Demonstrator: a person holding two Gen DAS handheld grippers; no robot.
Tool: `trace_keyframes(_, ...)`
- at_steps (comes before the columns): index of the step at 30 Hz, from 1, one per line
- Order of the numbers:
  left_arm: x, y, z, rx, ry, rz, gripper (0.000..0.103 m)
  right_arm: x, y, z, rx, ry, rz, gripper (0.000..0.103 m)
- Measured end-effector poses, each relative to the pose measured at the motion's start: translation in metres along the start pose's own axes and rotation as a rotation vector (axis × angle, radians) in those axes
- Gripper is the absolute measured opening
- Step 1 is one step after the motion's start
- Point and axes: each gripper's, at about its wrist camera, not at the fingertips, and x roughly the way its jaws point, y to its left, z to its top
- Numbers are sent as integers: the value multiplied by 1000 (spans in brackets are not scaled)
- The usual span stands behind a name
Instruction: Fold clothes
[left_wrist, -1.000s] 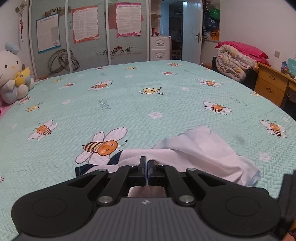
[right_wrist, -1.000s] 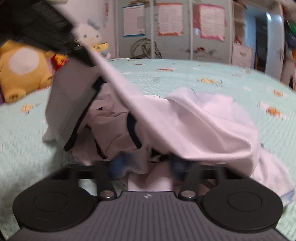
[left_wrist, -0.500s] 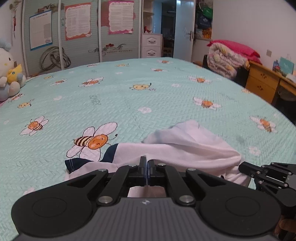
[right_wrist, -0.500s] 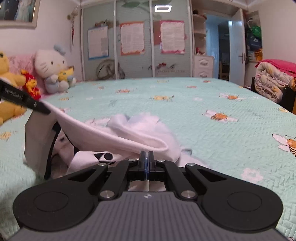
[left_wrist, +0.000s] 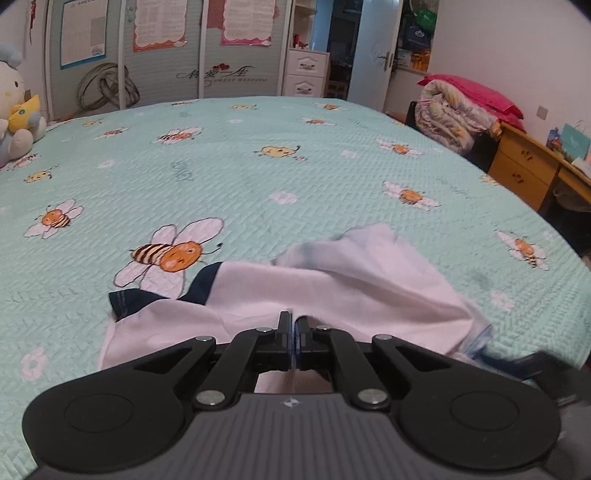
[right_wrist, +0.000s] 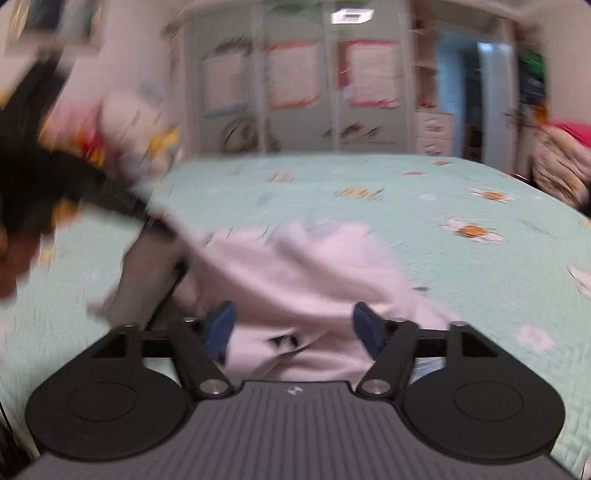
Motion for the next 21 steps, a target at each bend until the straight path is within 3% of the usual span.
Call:
trace_keyframes(2, -3, -2, 0, 9, -4, -3, 2, 19, 5, -3, -11, 39, -5, 73)
trace_keyframes(4, -4, 0, -1, 17, 1, -6, 2, 26, -2, -2, 37, 42, -15, 64)
trace_keyframes(6, -6, 3, -4, 14, 1, -19, 5, 32, -10, 0, 86, 45, -25, 20)
trace_keyframes(8, -9, 7, -7, 10, -2, -41, 6, 39, -17, 1, 134, 48, -35, 10)
trace_keyframes(9, -12, 10, -9, 7, -4, -58, 11, 35, -22, 2, 143, 29, -51, 6)
trace_keyframes(10, -15, 12, -11, 5, -7, -76, 16, 31, -27, 2, 154, 10, -68, 6)
trace_keyframes(12, -22, 16, -19, 15, -14, -69, 49, 24, -37, 2, 183, -22, -96, 6)
trace_keyframes(14, -30, 21, -30, 27, -25, -28, 65, 14, -48, 2, 213, -47, -121, 6)
trace_keyframes(16, -33, 29, -41, 28, -11, 1, 71, 8, -58, 0, 233, -63, -155, 6)
trace_keyframes(21, -29, 39, -68, 66, 46, 57, 72, 12, -71, -10, 273, -35, -188, 6)
